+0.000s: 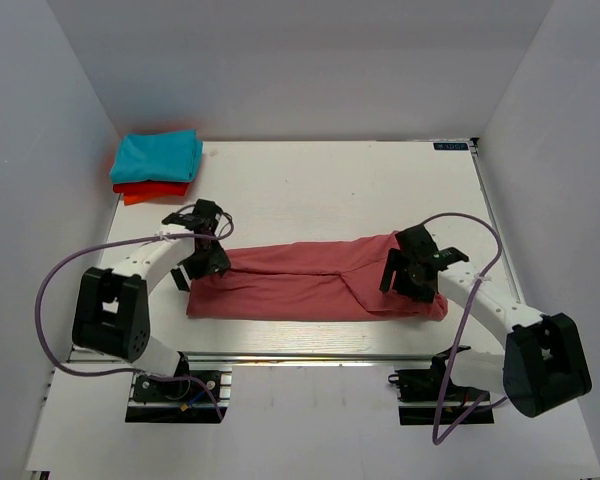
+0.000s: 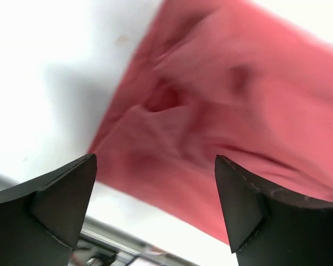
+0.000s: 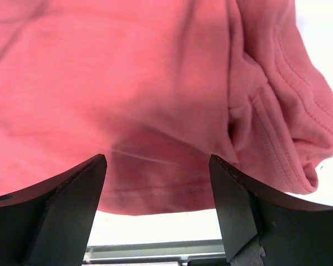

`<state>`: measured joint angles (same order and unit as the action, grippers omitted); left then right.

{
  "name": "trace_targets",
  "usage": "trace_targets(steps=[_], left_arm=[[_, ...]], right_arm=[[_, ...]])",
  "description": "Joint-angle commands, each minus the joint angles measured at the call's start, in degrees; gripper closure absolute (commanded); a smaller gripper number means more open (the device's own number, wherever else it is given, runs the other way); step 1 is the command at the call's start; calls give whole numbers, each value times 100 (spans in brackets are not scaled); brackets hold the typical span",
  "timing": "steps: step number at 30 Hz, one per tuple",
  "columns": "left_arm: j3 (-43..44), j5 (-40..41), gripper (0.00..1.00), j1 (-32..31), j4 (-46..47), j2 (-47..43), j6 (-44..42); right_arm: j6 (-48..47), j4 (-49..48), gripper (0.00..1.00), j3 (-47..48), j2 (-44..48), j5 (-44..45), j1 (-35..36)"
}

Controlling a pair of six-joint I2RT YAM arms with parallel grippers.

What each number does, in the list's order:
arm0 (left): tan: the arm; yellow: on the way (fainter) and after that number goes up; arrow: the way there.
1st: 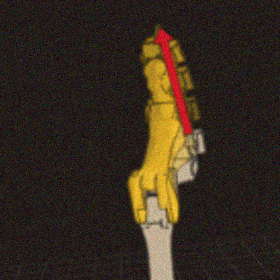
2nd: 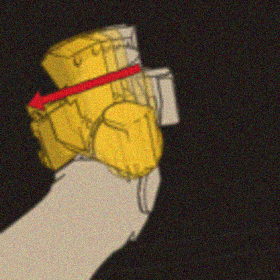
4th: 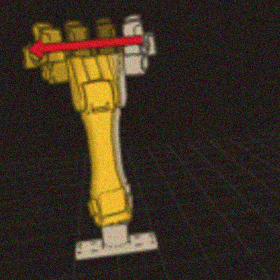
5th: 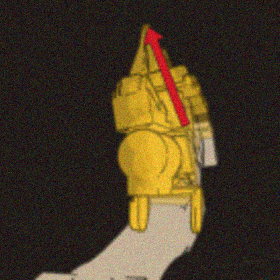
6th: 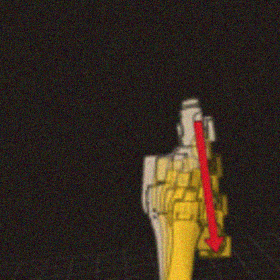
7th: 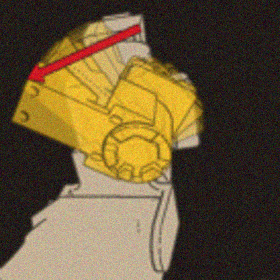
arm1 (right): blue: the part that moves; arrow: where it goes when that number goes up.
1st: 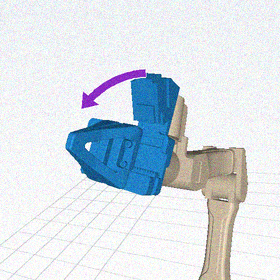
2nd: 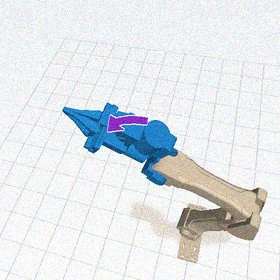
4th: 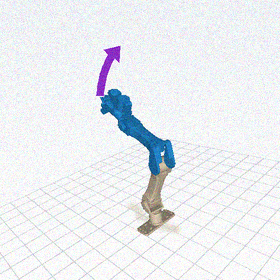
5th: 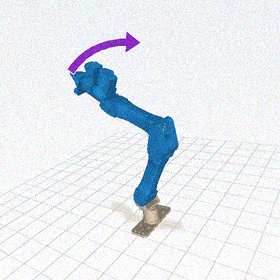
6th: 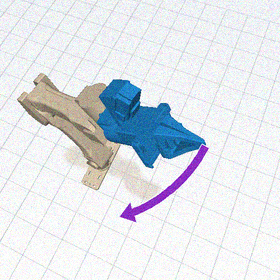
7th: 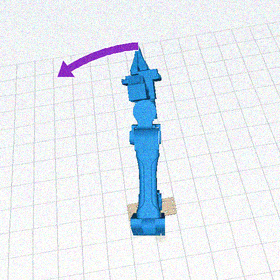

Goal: Fold and stack the t-shirts
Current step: Fold the other side of the tshirt into a rectangle

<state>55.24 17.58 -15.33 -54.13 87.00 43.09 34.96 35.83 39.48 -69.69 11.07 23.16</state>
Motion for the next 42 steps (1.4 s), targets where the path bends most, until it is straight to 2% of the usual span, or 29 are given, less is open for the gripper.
trace_targets(steps=[1,6,9,15,22,25,29,32,33,34,37,42], left_arm=[[443,-281,3,-40,735,-543,-134],[777,-406,2,-40,1089,-291,-363],[1111,-405,7,-40,957,105,-363],[1418,-239,33,-40,737,888,-363],[1411,245,35,12,342,1012,-117],[1349,342,42,13,342,1012,-3],[1410,465,54,13,403,1134,-2],[1410,465,75,13,465,1188,-2],[1471,465,94,13,465,1248,-2],[1472,465,100,13,465,1249,-2],[1726,640,100,-48,360,1249,-72],[1911,746,100,-110,543,601,-415]], right_arm=[[-253,-340,20,-29,263,-96,-13],[-323,-437,20,-20,220,-149,-22],[-350,-437,20,-2,114,-149,-4],[-358,-419,20,-11,52,-9,-31],[-385,-349,20,-2,-53,79,-22],[-376,-358,20,24,-159,62,-13],[-367,-367,20,7,-220,44,-13],[-332,-358,20,-11,-238,18,-13],[-332,-358,20,-11,-247,27,-13],[-341,-358,20,-11,-229,9,-13],[-341,-340,20,-28,-212,36,-22],[-218,-358,20,-143,-45,79,-13]])
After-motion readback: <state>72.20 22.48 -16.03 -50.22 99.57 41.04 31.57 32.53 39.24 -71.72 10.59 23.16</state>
